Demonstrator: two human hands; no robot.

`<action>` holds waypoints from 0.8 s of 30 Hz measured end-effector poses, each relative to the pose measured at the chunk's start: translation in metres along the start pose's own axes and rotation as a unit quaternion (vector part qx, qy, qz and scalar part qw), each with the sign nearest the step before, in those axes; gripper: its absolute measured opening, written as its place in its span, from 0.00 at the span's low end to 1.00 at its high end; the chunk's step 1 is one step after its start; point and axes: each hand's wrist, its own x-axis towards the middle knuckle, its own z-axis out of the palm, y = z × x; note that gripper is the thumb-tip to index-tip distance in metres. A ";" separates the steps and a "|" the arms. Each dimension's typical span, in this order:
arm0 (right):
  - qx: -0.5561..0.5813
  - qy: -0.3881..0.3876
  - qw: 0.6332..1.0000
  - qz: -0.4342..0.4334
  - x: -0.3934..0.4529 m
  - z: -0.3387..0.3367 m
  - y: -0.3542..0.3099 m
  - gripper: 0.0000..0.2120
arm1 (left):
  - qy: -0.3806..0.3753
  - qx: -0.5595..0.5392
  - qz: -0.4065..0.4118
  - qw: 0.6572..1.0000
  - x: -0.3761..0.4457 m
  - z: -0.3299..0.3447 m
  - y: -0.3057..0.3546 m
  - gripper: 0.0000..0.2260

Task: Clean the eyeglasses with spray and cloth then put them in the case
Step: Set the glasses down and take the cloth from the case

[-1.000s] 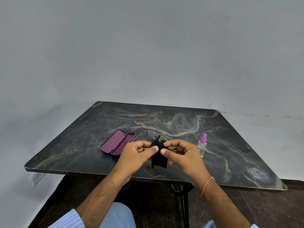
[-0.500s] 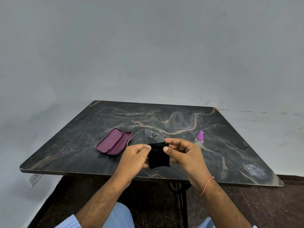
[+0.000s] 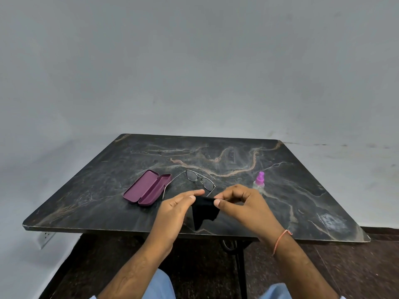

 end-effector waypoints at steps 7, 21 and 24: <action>0.076 -0.015 0.996 0.048 0.000 -0.001 0.003 0.05 | 0.040 0.096 0.112 0.988 0.008 -0.004 -0.003 0.12; 0.211 -0.056 0.971 0.103 -0.004 0.016 0.018 0.21 | -0.022 0.144 0.093 0.985 0.009 -0.003 0.002 0.09; 0.171 -0.044 0.979 0.097 -0.001 0.020 0.022 0.18 | -0.021 0.188 0.108 0.976 0.011 -0.005 0.000 0.08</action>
